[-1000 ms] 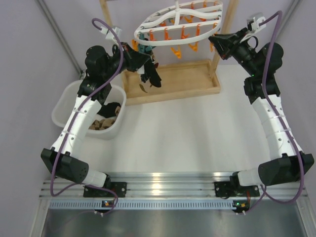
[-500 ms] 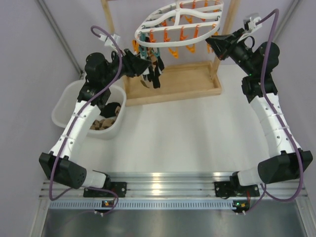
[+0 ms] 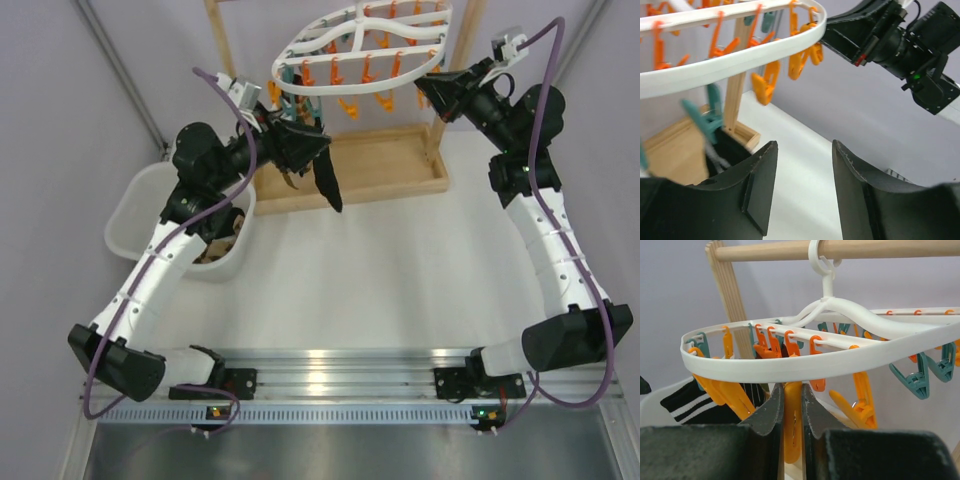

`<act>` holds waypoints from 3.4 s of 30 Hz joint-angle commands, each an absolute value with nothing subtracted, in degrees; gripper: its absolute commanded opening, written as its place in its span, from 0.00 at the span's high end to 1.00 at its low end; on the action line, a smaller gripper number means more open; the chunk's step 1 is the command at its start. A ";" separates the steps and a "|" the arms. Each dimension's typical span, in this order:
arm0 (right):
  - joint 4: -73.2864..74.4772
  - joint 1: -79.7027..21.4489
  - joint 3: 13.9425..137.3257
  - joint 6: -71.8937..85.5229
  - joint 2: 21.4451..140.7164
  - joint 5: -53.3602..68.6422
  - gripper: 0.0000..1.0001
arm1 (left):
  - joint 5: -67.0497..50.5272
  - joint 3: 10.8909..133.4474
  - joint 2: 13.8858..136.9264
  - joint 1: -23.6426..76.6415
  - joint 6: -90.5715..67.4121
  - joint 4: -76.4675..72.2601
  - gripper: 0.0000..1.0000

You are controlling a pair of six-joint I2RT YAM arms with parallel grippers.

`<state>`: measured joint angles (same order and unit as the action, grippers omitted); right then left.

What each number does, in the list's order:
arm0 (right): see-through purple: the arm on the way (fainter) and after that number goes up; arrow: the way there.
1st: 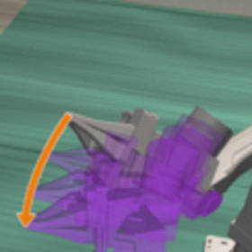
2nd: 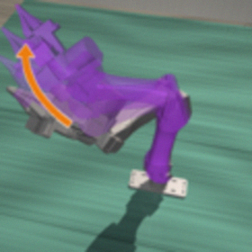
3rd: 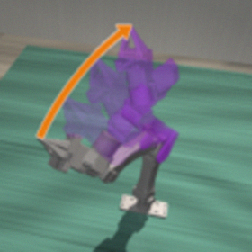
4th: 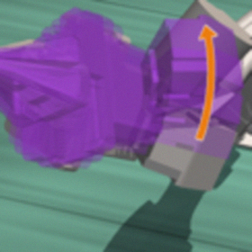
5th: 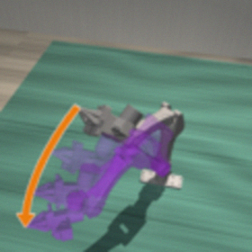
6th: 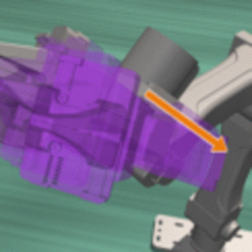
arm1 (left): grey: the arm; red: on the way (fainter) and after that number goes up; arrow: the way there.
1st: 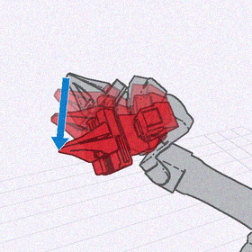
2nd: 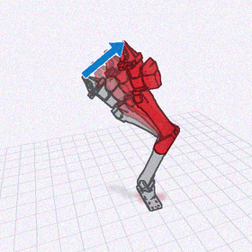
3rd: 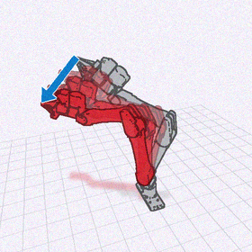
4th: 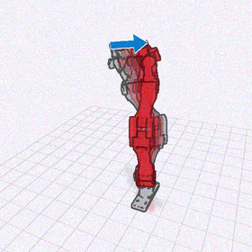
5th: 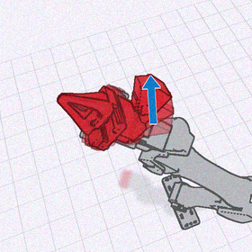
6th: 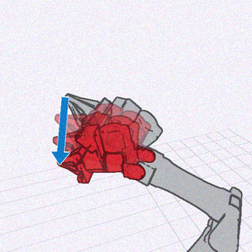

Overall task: Clip the socks to the hanger
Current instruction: Open the clamp at the hanger.

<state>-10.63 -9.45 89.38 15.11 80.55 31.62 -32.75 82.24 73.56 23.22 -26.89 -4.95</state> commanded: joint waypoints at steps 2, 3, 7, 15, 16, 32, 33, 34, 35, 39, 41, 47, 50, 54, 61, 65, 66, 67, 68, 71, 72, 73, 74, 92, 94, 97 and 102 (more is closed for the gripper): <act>-12.04 -10.55 92.02 15.56 81.04 31.99 1.00 | -30.34 82.00 77.69 27.42 -27.60 -16.42 0.48; -11.95 -10.63 92.11 15.47 81.04 31.91 1.00 | -29.19 81.57 78.39 28.38 -27.60 -17.83 0.48; -11.87 -10.90 92.29 15.64 81.04 31.64 1.00 | -22.07 81.12 81.64 30.58 -26.11 -21.79 0.46; -11.87 -11.69 92.46 16.17 81.21 31.29 1.00 | -13.45 77.97 85.08 33.40 -25.22 -30.13 0.42; -11.87 -11.78 92.46 16.26 81.12 31.38 1.00 | -12.32 77.61 85.43 33.31 -25.57 -31.71 0.42; -10.28 -11.86 93.16 14.77 81.56 31.46 1.00 | -14.23 77.87 89.21 33.31 -25.66 -42.10 0.52; -10.20 -11.87 93.34 14.77 81.56 31.55 1.00 | -14.85 77.87 89.21 33.22 -25.66 -42.01 0.55; -10.11 -11.87 93.43 14.77 81.65 31.47 1.00 | -15.03 77.96 89.21 33.22 -25.75 -41.84 0.58; -10.11 -11.87 93.51 14.77 81.65 31.38 1.00 | -15.03 77.87 89.21 33.31 -25.75 -41.66 0.64; -10.19 -11.86 93.69 15.20 82.00 31.29 1.00 | -15.91 77.17 87.81 33.22 -24.26 -40.70 0.85; -10.37 -11.78 93.60 15.64 82.18 31.38 1.00 | -15.91 77.08 87.45 33.22 -23.29 -39.99 0.94; -10.28 -12.13 93.51 16.52 82.09 31.29 1.00 | -15.12 76.91 86.40 33.40 -19.61 -37.71 1.00; -8.88 -12.30 93.60 16.52 82.00 31.38 0.84 | -14.68 76.99 86.04 33.66 -16.62 -35.88 1.00; -6.33 -12.57 93.17 16.87 80.86 29.89 0.71 | -11.70 76.99 85.08 34.89 -9.60 -32.97 1.00; -5.88 -12.57 89.74 18.19 77.26 29.88 0.71 | -9.41 76.55 83.85 36.39 -5.01 -30.67 1.00; -6.68 -12.83 90.08 18.81 77.95 32.34 0.54 | -9.93 75.67 83.32 36.47 -5.97 -31.90 1.00; -4.77 -12.92 91.04 17.85 78.13 32.34 0.50 | -10.02 75.85 83.32 36.39 -6.50 -31.73 1.00; -3.70 -12.92 91.32 17.06 78.13 32.26 0.47 | -10.02 76.11 83.32 36.47 -6.68 -31.47 1.00; -2.73 -12.75 91.41 15.31 77.70 31.47 0.44 | -9.50 76.37 83.32 36.47 -6.85 -31.03 1.00; 2.00 -12.39 91.14 10.22 76.21 29.37 0.43 | -8.53 76.38 82.88 36.47 -6.50 -30.59 1.00; 4.89 -11.96 91.32 9.76 75.68 28.31 0.45 | -8.35 76.38 82.88 36.47 -5.98 -30.50 1.00; 5.70 -11.52 91.06 9.67 74.54 27.52 0.51 | -8.26 76.38 82.79 36.39 -5.72 -30.24 1.00; 6.67 -10.99 90.27 9.58 74.10 27.25 0.53 | -7.83 76.20 82.53 36.47 -5.54 -29.97 1.00; 2.47 -26.54 89.38 18.89 74.44 23.04 0.72 | -7.03 76.12 81.74 36.47 -2.02 -27.51 1.00; 1.50 -28.03 89.65 19.16 74.79 22.24 0.72 | -6.94 76.11 81.39 36.48 -1.67 -27.42 1.00; -1.13 -29.53 89.03 20.12 75.15 20.39 0.69 | -6.51 75.76 80.95 36.47 -0.88 -26.89 1.00; -1.93 -34.53 90.17 19.60 77.34 13.81 0.66 | -5.89 75.41 80.60 36.65 -0.44 -26.28 1.00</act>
<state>2.22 -31.14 87.85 19.18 76.42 19.44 -6.11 75.50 82.98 36.10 -1.78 -25.43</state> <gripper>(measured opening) 0.331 0.206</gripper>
